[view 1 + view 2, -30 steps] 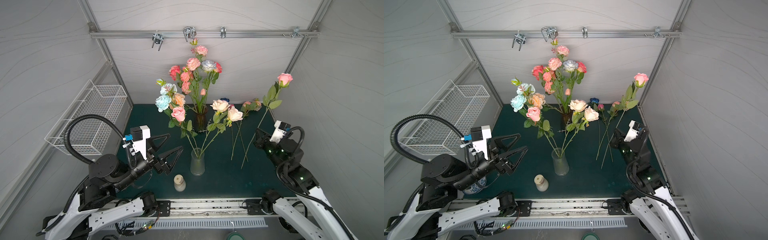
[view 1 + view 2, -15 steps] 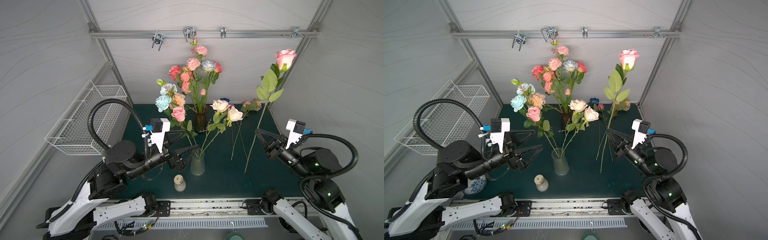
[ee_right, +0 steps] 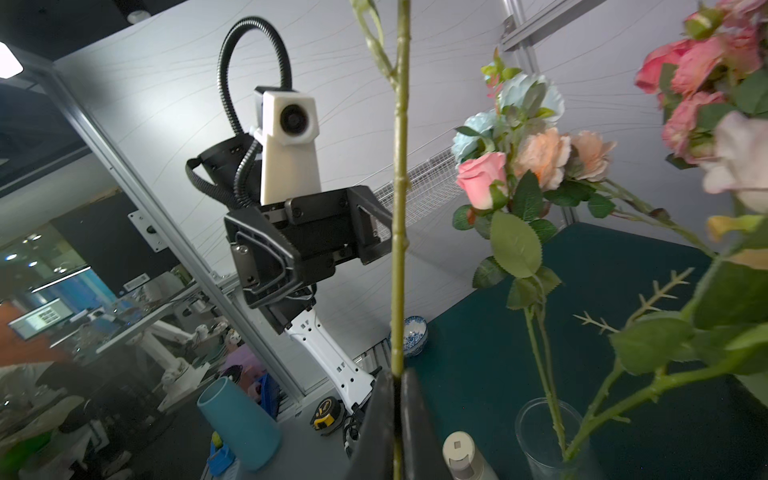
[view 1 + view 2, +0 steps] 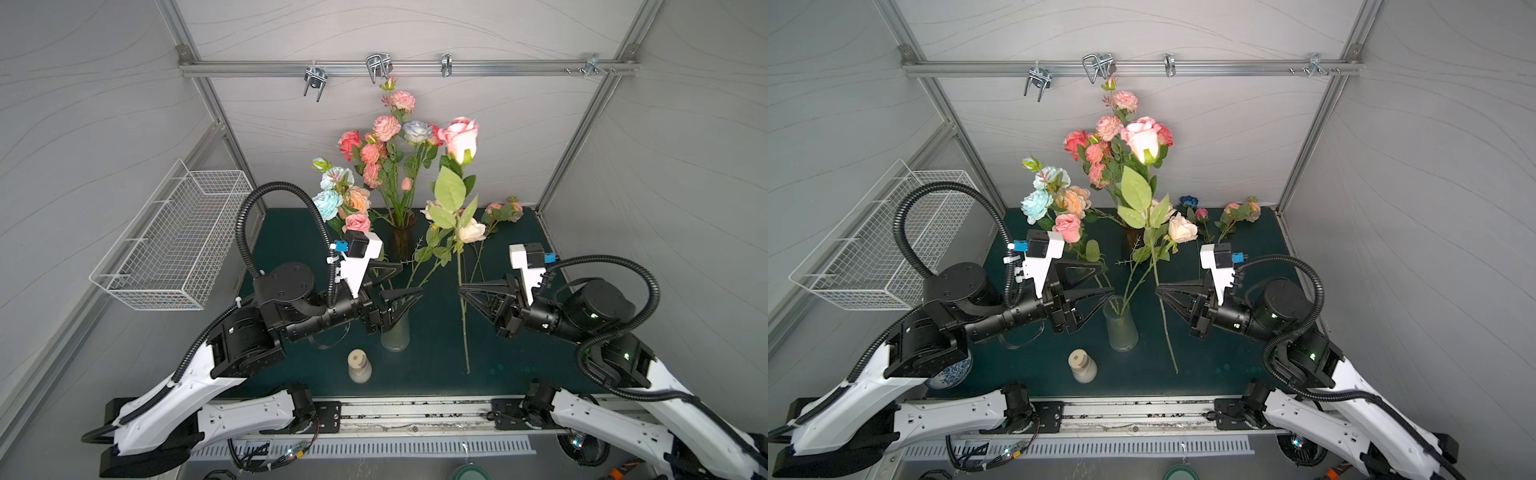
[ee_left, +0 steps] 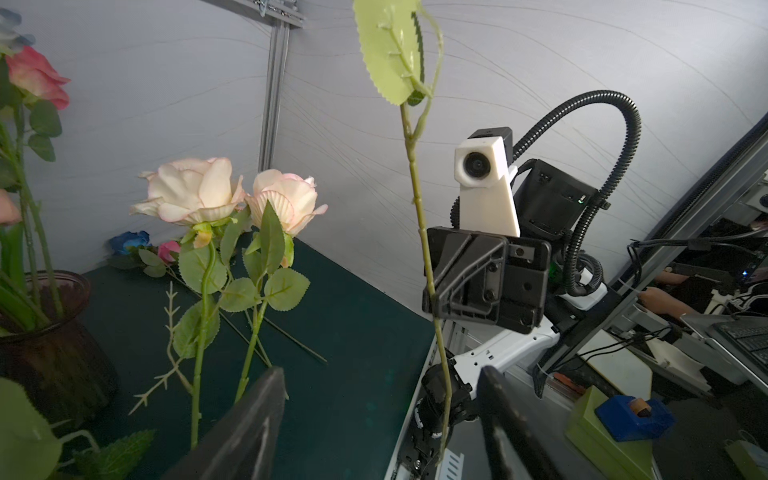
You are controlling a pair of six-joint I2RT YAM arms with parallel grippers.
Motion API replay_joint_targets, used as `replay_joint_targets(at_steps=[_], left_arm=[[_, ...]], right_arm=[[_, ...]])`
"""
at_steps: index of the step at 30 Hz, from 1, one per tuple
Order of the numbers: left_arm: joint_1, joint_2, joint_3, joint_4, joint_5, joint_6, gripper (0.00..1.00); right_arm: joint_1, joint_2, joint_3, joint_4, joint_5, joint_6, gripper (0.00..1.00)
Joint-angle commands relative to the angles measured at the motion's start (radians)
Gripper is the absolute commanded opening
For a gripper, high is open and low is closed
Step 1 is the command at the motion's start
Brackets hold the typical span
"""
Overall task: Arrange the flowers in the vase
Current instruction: 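Carry the pink rose toward the left gripper while the left reaches toward it, then grasp the pink rose stem with the left gripper, then open the right gripper and draw back while the left holds the pink rose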
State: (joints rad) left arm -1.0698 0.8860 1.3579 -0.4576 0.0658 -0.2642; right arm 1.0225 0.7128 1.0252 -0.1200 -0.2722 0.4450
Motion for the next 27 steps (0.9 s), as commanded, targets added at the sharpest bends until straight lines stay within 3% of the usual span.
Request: replay_joint_targets(at_steps=[1,6,10,13,21,24,27], left_arm=[[-0.004,-0.003,0.047,0.059,0.016,0.005,0.66],[-0.004,-0.002,0.047,0.057,0.003,0.007,0.66],[-0.004,-0.014,0.040,0.065,0.020,0.011,0.59],[-0.004,-0.022,0.040,0.069,0.010,0.015,0.48],[-0.004,-0.017,0.069,0.057,-0.014,0.044,0.02],[-0.004,-0.006,0.092,0.041,-0.034,0.062,0.00],[-0.004,0.005,0.123,0.012,-0.054,0.092,0.00]], right_arm=[[0.096,0.038,0.038,0.049,0.081,-0.100,0.00],[0.184,0.093,0.048,0.074,0.095,-0.140,0.00],[0.209,0.115,0.046,0.080,0.122,-0.155,0.00],[0.209,0.130,0.049,0.079,0.102,-0.149,0.00],[0.215,0.149,0.046,0.058,0.097,-0.145,0.00],[0.216,0.143,0.040,0.047,0.112,-0.146,0.00],[0.216,0.119,0.033,0.028,0.143,-0.153,0.42]])
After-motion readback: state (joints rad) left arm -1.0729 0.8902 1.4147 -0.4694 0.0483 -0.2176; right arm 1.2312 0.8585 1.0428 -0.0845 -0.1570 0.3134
